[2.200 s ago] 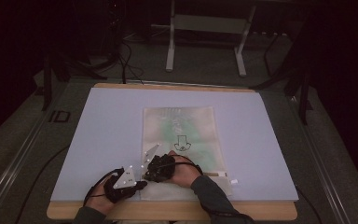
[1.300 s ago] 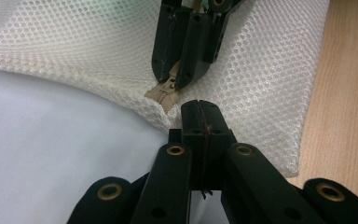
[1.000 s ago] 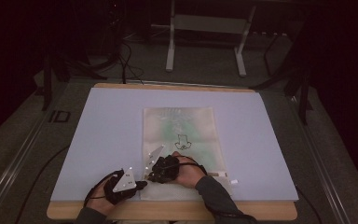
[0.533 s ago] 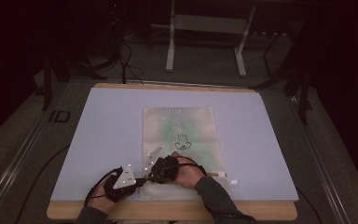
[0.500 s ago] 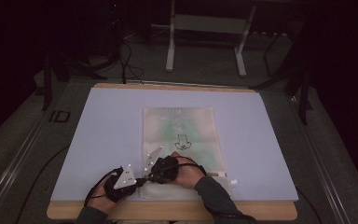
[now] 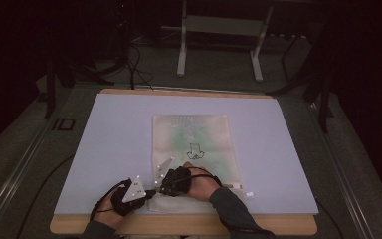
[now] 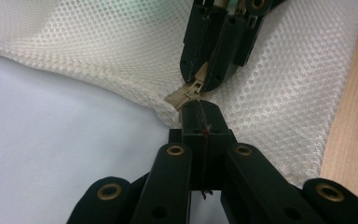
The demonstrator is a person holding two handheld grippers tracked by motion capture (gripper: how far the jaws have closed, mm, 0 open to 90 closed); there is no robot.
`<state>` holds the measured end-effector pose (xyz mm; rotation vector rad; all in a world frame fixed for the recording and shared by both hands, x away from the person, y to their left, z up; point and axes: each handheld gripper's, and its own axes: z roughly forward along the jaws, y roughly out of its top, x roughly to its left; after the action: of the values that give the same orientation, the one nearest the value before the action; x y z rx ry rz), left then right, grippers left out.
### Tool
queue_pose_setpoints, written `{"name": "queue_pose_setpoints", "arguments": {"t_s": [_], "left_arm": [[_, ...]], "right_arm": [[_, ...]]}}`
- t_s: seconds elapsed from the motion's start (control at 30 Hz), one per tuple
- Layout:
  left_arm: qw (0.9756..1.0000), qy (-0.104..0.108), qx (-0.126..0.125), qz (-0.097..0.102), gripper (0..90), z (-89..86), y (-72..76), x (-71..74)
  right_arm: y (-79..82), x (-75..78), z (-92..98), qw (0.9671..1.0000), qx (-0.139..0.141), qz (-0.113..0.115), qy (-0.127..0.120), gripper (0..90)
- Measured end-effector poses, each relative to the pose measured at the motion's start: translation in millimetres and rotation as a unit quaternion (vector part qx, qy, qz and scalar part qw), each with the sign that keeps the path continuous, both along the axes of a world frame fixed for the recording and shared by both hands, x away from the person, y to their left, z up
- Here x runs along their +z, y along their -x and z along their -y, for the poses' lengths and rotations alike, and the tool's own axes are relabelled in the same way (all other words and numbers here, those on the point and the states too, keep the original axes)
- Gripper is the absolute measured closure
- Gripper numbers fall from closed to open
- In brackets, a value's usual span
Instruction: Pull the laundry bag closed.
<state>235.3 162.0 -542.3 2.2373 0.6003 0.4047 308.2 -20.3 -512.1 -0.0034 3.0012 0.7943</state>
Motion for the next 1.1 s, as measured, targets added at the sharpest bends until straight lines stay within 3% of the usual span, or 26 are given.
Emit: {"name": "queue_pose_setpoints", "arguments": {"t_s": [0.2,0.3,0.37,0.4,0.47,0.67,0.87,1.1], "left_arm": [[0.9997,0.022,0.007,-0.003,89.2,-1.9,-1.9,1.4],[0.9987,0.04,0.032,0.007,89.1,-5.9,-2.8,6.1],[0.9981,0.047,0.041,0.007,89.1,-7.7,-3.6,7.2],[0.9962,0.064,0.058,-0.001,89.1,-10.6,-6.1,8.2],[0.9953,0.067,0.071,-0.003,89.0,-10.2,-8.5,7.5],[0.9924,0.07,0.1,-0.017,89.0,-6.0,-16.2,4.6],[0.9907,0.079,0.109,-0.024,88.7,-2.2,-19.2,3.9],[0.9907,0.047,0.121,-0.043,89.4,5.3,-23.7,0.8]], "right_arm": [[1.2,-2.0,-3.2,0.9999,-0.002,0.009,-0.011,82.2],[2.8,-2.3,-4.3,0.9999,-0.005,0.012,-0.012,82.2],[2.7,-2.6,-4.4,0.9998,-0.005,0.011,-0.013,82.2],[2.8,-2.5,-4.3,0.9999,-0.006,0.01,-0.012,82.2],[3.4,-2.9,-4.2,0.9998,-0.008,0.012,-0.015,82.2],[4.4,-3.7,-4.6,0.9996,-0.008,0.018,-0.02,82.1],[5.3,-4.1,-7.8,0.9995,-0.007,0.022,-0.022,82.2],[5.4,-3.7,-9.0,0.9995,-0.007,0.023,-0.018,82.2]]}}
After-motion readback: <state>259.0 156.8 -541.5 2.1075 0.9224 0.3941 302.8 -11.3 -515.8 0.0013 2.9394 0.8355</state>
